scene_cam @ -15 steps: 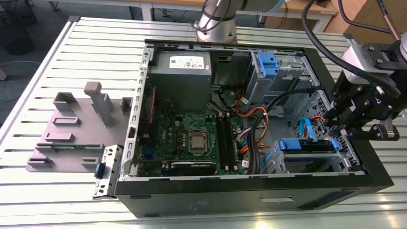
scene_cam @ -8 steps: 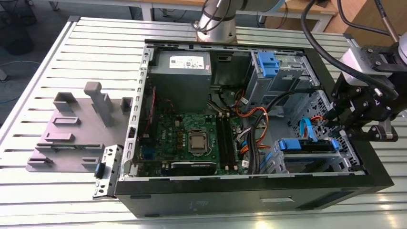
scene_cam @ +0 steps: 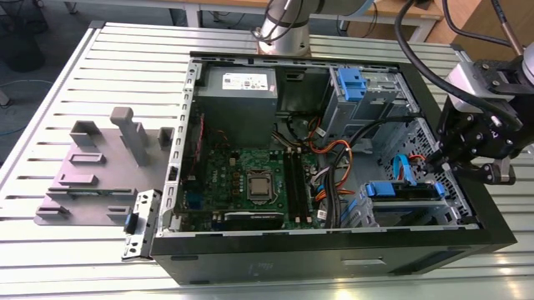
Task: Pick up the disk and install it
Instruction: 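Insert the second disk wire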
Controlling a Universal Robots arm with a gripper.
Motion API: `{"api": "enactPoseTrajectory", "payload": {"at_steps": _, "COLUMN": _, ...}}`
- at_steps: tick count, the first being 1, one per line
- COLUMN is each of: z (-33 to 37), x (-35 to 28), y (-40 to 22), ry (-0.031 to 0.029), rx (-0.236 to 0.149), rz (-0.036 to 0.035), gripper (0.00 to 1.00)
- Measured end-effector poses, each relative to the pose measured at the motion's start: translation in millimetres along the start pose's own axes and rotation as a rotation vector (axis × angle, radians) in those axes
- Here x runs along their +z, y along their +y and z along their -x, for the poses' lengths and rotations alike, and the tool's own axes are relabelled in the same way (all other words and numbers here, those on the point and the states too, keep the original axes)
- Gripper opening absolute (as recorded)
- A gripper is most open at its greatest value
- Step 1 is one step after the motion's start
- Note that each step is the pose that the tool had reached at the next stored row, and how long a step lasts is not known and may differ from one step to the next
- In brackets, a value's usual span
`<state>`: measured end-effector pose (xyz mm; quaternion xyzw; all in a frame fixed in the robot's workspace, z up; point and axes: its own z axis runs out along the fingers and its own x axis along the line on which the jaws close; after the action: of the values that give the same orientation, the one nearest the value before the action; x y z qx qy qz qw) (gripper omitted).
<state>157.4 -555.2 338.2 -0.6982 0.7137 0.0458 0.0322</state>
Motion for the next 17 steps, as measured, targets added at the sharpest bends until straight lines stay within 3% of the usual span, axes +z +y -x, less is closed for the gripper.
{"api": "enactPoseTrajectory", "payload": {"at_steps": 2, "z": 0.0, "x": 0.1, "y": 0.0, "ry": 0.0, "rx": 0.0, "rz": 0.0, "gripper": 0.16}}
{"api": "enactPoseTrajectory", "payload": {"at_steps": 12, "z": -0.1, "x": 0.5, "y": 0.2, "ry": -0.0003, "rx": 0.0, "rz": -0.0005, "gripper": 0.16}}
{"api": "enactPoseTrajectory", "payload": {"at_steps": 17, "z": -0.5, "x": 0.4, "y": 5.7, "ry": -0.0004, "rx": -0.001, "rz": -0.012, "gripper": 0.16}}
